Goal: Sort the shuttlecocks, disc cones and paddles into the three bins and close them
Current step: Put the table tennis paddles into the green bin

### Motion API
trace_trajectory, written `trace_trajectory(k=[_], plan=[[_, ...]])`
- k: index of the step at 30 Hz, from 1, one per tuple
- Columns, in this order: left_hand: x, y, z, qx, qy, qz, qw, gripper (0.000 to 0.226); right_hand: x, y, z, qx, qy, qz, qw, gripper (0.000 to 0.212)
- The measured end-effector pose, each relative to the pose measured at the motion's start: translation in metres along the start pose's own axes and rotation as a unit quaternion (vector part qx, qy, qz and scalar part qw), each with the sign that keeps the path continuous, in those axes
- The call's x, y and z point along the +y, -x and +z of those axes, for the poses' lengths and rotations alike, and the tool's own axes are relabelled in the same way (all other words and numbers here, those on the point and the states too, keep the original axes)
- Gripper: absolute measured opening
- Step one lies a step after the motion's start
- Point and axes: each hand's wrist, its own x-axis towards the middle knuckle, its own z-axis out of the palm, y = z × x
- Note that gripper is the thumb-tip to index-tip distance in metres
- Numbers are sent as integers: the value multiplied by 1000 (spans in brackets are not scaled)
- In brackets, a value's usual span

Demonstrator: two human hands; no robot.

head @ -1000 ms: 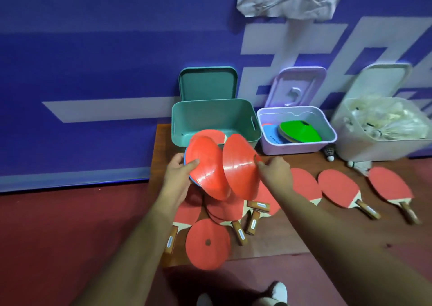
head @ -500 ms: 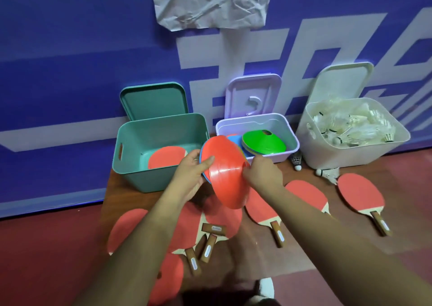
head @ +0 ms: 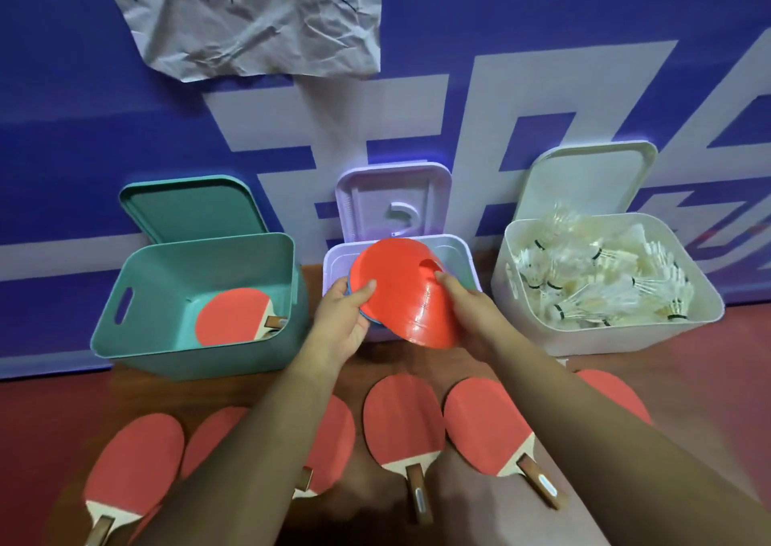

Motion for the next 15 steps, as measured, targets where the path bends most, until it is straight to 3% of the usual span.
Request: trace_trajectory(k=[2, 7, 11, 13, 15], plan=[[-9, -16, 3, 25, -25, 1, 999, 23, -2, -18, -7, 41, 26, -13, 999, 52], [-20, -52, -4, 91, -42, 27, 995, 12, -8, -73, -16, 137, 65, -26, 988, 104], [-27, -78, -21, 160, -83, 14, 983, 13, -11, -92, -13, 138, 145, -32, 979, 115], [-32, -86, -28, 193, -238, -3, 952, 18, -3, -95, -11, 115, 235, -41, 964, 96], [-37, -88, -35, 200, -448, -38, 870, 31, 9, -101, -10, 82, 315, -67, 943, 80]])
